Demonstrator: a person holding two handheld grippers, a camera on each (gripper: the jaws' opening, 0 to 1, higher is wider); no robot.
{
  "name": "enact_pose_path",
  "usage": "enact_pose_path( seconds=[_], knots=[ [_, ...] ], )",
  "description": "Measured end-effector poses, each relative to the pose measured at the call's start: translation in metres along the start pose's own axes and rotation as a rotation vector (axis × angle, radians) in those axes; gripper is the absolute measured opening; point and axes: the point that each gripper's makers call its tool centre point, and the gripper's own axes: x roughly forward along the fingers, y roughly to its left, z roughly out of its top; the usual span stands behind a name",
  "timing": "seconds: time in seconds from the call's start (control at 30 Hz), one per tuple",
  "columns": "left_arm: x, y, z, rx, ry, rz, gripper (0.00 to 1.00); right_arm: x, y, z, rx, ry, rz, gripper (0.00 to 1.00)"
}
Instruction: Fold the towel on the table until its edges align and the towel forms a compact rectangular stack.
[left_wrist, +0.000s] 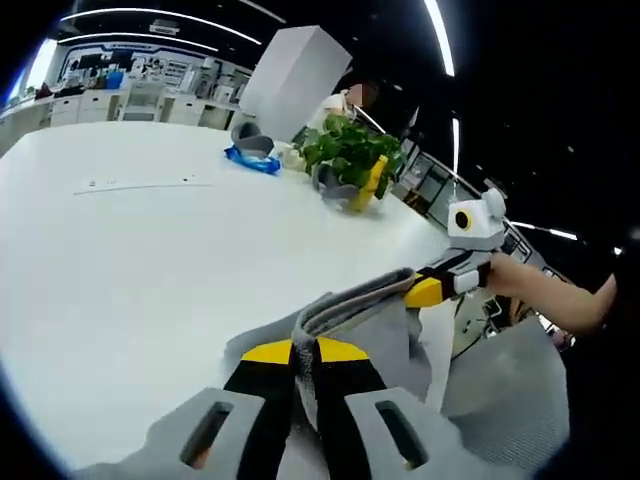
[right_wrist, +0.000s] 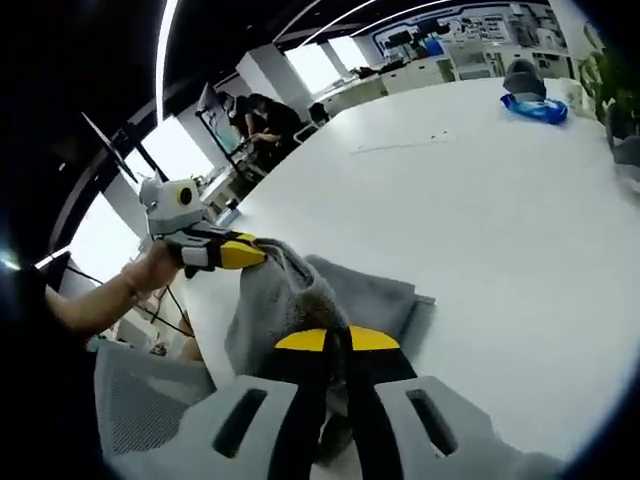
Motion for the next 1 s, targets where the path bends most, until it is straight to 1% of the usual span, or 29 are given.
enact_pose_path(
  seconds=[0.13, 0.2, 0.23, 0.3, 0.33, 0.4, 0.43, 0.47, 0.5, 0.53, 0.6, 0.63, 0.7, 0.73, 0.77, 0.8, 0.87, 0.93, 1.0],
  knots=[
    [0.003, 0.006, -0.006, 0.009, 0.019, 0.009, 0.07, 0.004, -0.003, -0.001, 0.009, -0.016, -0.009, 0.03],
    [0.007, 0.013, -0.009, 0.042, 0.031, 0.031, 0.08, 0.007, -0.007, -0.001, 0.009, -0.03, -0.028, 0.05],
    [0.01, 0.018, -0.011, 0.061, 0.042, 0.047, 0.08, 0.009, -0.01, 0.0, -0.011, -0.045, -0.047, 0.05],
    [0.013, 0.026, -0.015, 0.104, 0.055, 0.082, 0.11, 0.01, -0.014, 0.0, -0.037, -0.054, -0.057, 0.05],
    [0.014, 0.03, -0.015, 0.148, 0.054, 0.108, 0.13, 0.01, -0.016, -0.001, -0.04, -0.057, -0.065, 0.05],
    [0.013, 0.033, -0.013, 0.199, 0.039, 0.134, 0.18, 0.007, -0.02, -0.002, -0.032, -0.074, -0.08, 0.05],
    [0.011, 0.031, -0.012, 0.204, 0.029, 0.135, 0.19, 0.005, -0.021, -0.001, -0.024, -0.089, -0.089, 0.06],
    [0.008, 0.029, -0.012, 0.202, 0.019, 0.131, 0.19, 0.002, -0.023, 0.0, -0.019, -0.117, -0.099, 0.07],
    [0.006, 0.029, -0.012, 0.201, 0.016, 0.128, 0.19, -0.001, -0.023, 0.0, -0.004, -0.129, -0.101, 0.09],
    [0.004, 0.028, -0.013, 0.199, 0.011, 0.128, 0.2, -0.005, -0.025, 0.001, 0.032, -0.154, -0.109, 0.1],
    [0.001, 0.028, -0.015, 0.187, 0.006, 0.133, 0.2, -0.01, -0.023, 0.001, 0.079, -0.19, -0.086, 0.14],
    [-0.001, 0.026, -0.016, 0.163, -0.008, 0.131, 0.2, -0.012, -0.021, -0.001, 0.131, -0.204, -0.069, 0.17],
    [-0.002, 0.016, -0.019, 0.095, -0.033, 0.099, 0.2, -0.015, -0.023, -0.006, 0.165, -0.221, -0.072, 0.2],
    [-0.002, 0.013, -0.021, 0.083, -0.028, 0.093, 0.2, -0.015, -0.024, -0.011, 0.165, -0.208, -0.081, 0.2],
    [-0.002, 0.012, -0.025, 0.089, -0.019, 0.099, 0.21, -0.013, -0.028, -0.018, 0.175, -0.186, -0.098, 0.21],
    [-0.001, 0.01, -0.027, 0.094, -0.014, 0.104, 0.21, -0.012, -0.03, -0.022, 0.175, -0.177, -0.103, 0.23],
    [0.0, 0.009, -0.033, 0.136, 0.009, 0.126, 0.21, -0.007, -0.029, -0.03, 0.208, -0.155, -0.096, 0.23],
    [0.002, 0.007, -0.034, 0.142, 0.011, 0.13, 0.21, -0.002, -0.029, -0.031, 0.228, -0.154, -0.084, 0.21],
    [0.004, 0.007, -0.033, 0.128, 0.003, 0.131, 0.21, 0.003, -0.031, -0.034, 0.234, -0.145, -0.086, 0.19]
  ],
)
